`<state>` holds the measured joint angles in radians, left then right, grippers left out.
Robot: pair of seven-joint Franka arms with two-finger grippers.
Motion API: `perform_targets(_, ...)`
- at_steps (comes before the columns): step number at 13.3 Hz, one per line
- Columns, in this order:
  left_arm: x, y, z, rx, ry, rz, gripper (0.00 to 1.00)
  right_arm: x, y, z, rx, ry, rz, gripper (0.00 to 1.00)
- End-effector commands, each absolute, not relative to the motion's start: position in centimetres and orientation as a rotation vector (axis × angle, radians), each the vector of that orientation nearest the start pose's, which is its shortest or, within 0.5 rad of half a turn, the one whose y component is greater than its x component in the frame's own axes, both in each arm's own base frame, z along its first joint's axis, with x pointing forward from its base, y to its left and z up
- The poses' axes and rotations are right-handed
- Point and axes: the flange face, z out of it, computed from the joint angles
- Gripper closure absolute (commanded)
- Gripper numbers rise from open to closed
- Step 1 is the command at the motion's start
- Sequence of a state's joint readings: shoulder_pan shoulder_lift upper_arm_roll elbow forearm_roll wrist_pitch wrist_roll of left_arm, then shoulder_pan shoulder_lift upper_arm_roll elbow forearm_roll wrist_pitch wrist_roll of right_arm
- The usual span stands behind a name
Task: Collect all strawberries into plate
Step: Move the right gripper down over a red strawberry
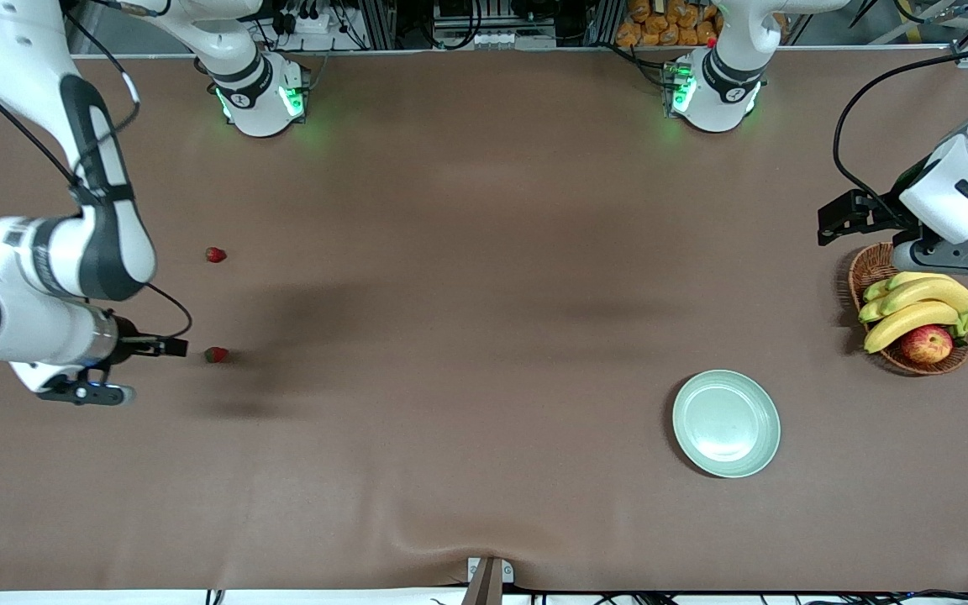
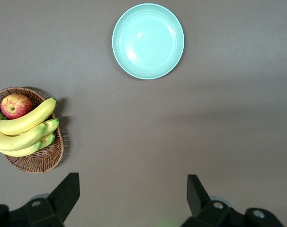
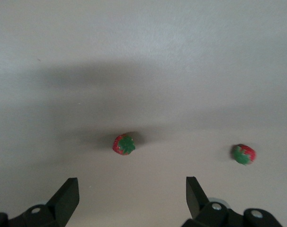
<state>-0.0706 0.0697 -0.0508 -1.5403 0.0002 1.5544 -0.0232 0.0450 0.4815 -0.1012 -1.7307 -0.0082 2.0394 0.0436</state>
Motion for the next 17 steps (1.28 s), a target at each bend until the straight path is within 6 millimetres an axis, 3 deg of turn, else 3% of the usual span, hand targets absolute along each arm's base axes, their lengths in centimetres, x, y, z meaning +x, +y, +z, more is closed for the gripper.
perform_targets(1,56.8,-7.2,60.2,-3.125,0.156,0.095,0.0,63.4,-2.4,26.0,-3.18,0.16,0.272,0.0)
perform_targets(5,57.1,-8.4,59.4,-3.122,0.125,0.113,0.0,63.4,-2.2,22.4,-3.153,0.187,0.294,0.0)
perform_targets(11,57.3,-9.2,59.1,-3.12,0.134,0.112,0.0,63.5,-1.9,19.2,-3.138,0.206,0.273,0.0)
perform_targets(15,57.5,-9.2,58.8,-3.121,0.118,0.12,0.0,63.3,-2.2,18.5,-3.136,0.211,0.294,0.0)
perform_targets(17,57.6,-9.0,58.6,-3.118,0.106,0.124,0.0,63.0,-2.1,17.9,-3.133,0.213,0.323,0.06)
